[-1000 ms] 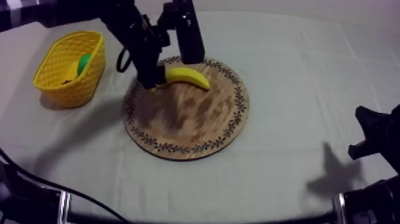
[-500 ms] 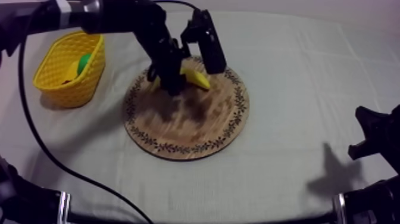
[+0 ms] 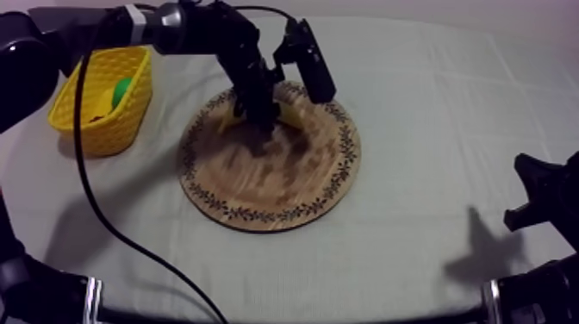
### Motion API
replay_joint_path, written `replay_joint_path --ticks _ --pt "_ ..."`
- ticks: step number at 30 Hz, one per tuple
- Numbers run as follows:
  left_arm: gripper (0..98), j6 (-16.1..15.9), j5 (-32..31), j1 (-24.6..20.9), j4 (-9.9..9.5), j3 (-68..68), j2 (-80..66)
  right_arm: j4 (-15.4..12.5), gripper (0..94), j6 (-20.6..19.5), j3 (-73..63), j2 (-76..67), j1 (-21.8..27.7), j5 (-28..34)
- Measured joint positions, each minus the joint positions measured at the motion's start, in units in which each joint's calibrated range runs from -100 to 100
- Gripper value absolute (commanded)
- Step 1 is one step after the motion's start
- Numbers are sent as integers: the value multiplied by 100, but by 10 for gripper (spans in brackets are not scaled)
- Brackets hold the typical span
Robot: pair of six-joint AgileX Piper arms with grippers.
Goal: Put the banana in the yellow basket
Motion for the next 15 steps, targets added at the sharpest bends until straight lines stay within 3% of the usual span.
replay_joint_path --ticks 15 --pt "615 59 64 -41 -159 -419 483 0 3 0 0 0 0 0"
